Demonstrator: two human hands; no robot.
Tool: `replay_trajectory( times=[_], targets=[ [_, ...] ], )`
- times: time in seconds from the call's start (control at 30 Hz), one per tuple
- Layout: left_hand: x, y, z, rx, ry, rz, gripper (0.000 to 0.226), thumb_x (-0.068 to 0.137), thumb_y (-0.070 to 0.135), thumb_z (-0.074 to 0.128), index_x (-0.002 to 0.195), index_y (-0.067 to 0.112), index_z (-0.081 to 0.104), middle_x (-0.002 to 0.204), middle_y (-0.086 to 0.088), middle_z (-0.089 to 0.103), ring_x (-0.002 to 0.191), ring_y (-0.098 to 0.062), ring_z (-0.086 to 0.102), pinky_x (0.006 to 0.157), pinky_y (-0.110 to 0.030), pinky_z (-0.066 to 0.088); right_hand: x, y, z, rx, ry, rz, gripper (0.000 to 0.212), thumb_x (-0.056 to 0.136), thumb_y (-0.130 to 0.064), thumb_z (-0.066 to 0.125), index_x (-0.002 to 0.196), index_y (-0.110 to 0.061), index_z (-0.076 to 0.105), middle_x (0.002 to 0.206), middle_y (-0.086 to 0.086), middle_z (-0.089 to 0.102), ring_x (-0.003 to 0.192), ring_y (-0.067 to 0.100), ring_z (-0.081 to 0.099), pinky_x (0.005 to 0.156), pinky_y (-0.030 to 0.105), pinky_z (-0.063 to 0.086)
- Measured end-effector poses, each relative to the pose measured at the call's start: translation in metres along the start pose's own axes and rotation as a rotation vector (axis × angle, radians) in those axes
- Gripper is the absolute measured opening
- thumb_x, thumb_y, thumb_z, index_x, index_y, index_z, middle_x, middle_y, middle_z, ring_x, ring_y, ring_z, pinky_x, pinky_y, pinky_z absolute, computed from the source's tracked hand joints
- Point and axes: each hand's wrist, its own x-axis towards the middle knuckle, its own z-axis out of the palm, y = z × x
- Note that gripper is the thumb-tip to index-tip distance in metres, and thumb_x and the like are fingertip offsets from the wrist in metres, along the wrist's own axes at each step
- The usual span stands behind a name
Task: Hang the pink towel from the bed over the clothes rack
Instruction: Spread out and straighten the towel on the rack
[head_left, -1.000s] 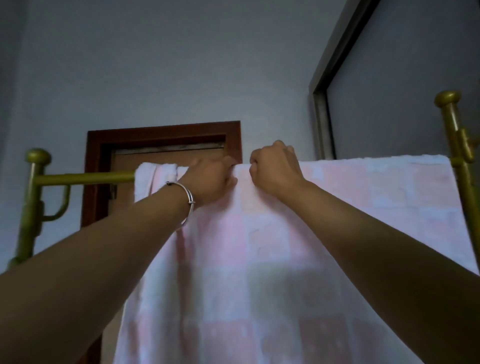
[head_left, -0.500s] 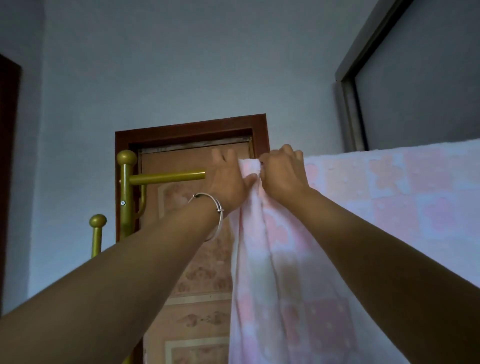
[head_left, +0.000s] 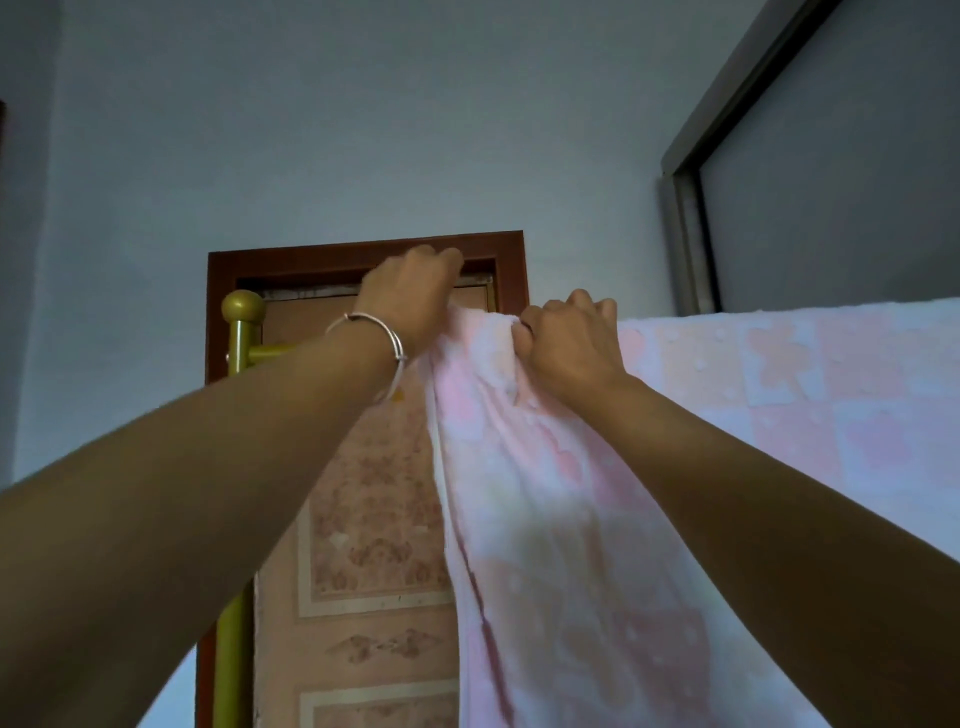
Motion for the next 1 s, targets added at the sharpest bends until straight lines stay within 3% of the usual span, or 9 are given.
replay_trajectory(
  times=[0.1, 0.2, 0.3, 0.5, 0.6, 0.67, 0.77, 0.87, 1.0],
  targets=[
    [0.01, -0.022, 0.002, 0.08, -0.044, -0.071, 0.025, 0.081, -0.004, 0.045, 0.101, 0.007, 0.056, 0.108, -0.024, 0.061, 0.098, -0.043, 0.059, 0.071, -0.04, 0.043, 0.0, 0.002, 0.001, -0.031, 0.013, -0.013, 0.044, 0.1, -0.029, 0.028, 0.109, -0.011, 0.066, 0.108, 0.011, 0.068, 0.109, 0.031, 0.049, 0.092, 0.041, 0.031],
    [0.016, -0.055, 0.009, 0.03, -0.134, -0.303, 0.029, 0.082, 0.0, 0.05, 0.108, 0.007, 0.062, 0.119, -0.024, 0.06, 0.108, -0.044, 0.058, 0.087, -0.045, 0.05, 0.002, 0.006, 0.003, -0.051, 0.025, -0.003, 0.042, 0.1, -0.027, 0.028, 0.105, -0.011, 0.066, 0.103, 0.01, 0.07, 0.105, 0.03, 0.052, 0.09, 0.04, 0.032],
    [0.016, -0.07, 0.013, -0.032, -0.259, -0.404, 0.027, 0.081, 0.004, 0.055, 0.105, 0.0, 0.065, 0.118, -0.025, 0.062, 0.107, -0.042, 0.059, 0.087, -0.041, 0.051, 0.004, 0.002, 0.004, -0.061, 0.024, 0.018, 0.041, 0.1, -0.024, 0.029, 0.1, -0.009, 0.067, 0.1, 0.011, 0.071, 0.104, 0.03, 0.052, 0.091, 0.04, 0.032],
    [0.012, -0.067, 0.009, -0.105, -0.458, -0.302, 0.012, 0.084, 0.012, 0.05, 0.075, 0.005, 0.055, 0.095, -0.018, 0.06, 0.082, -0.028, 0.051, 0.065, -0.03, 0.039, 0.001, -0.027, -0.002, 0.027, -0.029, -0.014, 0.03, 0.094, -0.023, 0.034, 0.085, -0.012, 0.06, 0.104, 0.013, 0.067, 0.107, 0.03, 0.048, 0.092, 0.039, 0.031],
    [0.008, -0.068, -0.001, -0.09, -0.441, -0.258, 0.016, 0.084, 0.008, 0.051, 0.085, 0.001, 0.065, 0.097, -0.016, 0.06, 0.088, -0.03, 0.054, 0.058, -0.026, 0.039, -0.002, -0.045, -0.002, 0.047, -0.076, -0.09, 0.032, 0.092, -0.028, 0.037, 0.098, -0.011, 0.063, 0.108, 0.012, 0.067, 0.112, 0.028, 0.046, 0.095, 0.039, 0.03],
    [0.005, -0.066, -0.004, -0.076, -0.458, -0.233, 0.025, 0.087, 0.008, 0.047, 0.1, -0.003, 0.065, 0.11, -0.016, 0.063, 0.097, -0.029, 0.057, 0.065, -0.027, 0.047, -0.001, -0.056, -0.001, 0.046, -0.091, -0.124, 0.034, 0.092, -0.03, 0.037, 0.103, -0.012, 0.063, 0.11, 0.01, 0.067, 0.114, 0.028, 0.045, 0.095, 0.039, 0.029],
    [-0.005, -0.063, -0.003, -0.037, -0.485, -0.187, 0.034, 0.086, 0.01, 0.045, 0.115, 0.003, 0.063, 0.124, -0.016, 0.061, 0.112, -0.031, 0.057, 0.09, -0.033, 0.049, 0.0, -0.071, -0.003, 0.062, -0.104, -0.144, 0.027, 0.092, -0.029, 0.038, 0.096, -0.017, 0.062, 0.111, 0.009, 0.067, 0.115, 0.028, 0.044, 0.096, 0.039, 0.028],
    [-0.014, -0.061, -0.004, 0.039, -0.434, -0.128, 0.032, 0.085, 0.01, 0.053, 0.115, 0.006, 0.063, 0.122, -0.015, 0.062, 0.113, -0.031, 0.057, 0.091, -0.033, 0.048, 0.002, -0.083, -0.003, 0.049, -0.109, -0.168, 0.018, 0.093, -0.026, 0.039, 0.088, -0.018, 0.055, 0.109, 0.01, 0.068, 0.117, 0.028, 0.044, 0.097, 0.039, 0.028],
    [-0.015, -0.064, -0.014, 0.064, -0.45, -0.141, 0.036, 0.083, 0.0, 0.057, 0.119, 0.002, 0.059, 0.126, -0.02, 0.057, 0.113, -0.036, 0.058, 0.089, -0.037, 0.049, 0.005, -0.086, 0.001, 0.021, -0.068, -0.179, 0.027, 0.092, -0.009, 0.041, 0.104, -0.012, 0.065, 0.106, 0.012, 0.068, 0.115, 0.029, 0.047, 0.097, 0.038, 0.03]
  ],
)
